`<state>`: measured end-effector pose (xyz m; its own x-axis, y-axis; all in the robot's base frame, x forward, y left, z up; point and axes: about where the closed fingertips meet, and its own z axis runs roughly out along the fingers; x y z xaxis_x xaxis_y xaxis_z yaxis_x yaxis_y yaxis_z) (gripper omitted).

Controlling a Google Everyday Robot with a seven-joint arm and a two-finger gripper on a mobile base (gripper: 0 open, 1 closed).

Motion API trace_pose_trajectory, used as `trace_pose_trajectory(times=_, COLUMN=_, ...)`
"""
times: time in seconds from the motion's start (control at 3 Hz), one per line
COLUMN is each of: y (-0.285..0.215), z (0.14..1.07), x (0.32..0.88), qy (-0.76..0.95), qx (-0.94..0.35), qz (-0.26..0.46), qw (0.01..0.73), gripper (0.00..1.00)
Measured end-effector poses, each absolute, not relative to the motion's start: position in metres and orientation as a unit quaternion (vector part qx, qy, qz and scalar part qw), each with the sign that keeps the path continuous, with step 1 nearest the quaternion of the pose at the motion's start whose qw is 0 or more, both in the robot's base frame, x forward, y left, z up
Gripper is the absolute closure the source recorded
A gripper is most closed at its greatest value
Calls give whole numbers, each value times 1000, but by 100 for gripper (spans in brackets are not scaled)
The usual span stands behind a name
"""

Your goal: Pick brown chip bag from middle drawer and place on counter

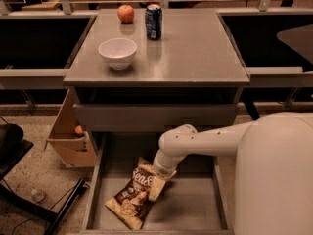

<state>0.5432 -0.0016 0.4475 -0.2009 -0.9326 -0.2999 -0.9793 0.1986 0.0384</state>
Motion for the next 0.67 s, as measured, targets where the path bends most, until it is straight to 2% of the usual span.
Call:
trace_pose_trajectory(times=0.33, y=9, z=414, x=546, qy=756, qx=-639, qz=104, qw=94, gripper=0)
trace_pose_trajectory(times=0.67, y=22, z=393, x=545, qy=746, qx=-652, qz=105, qw=87, gripper=19)
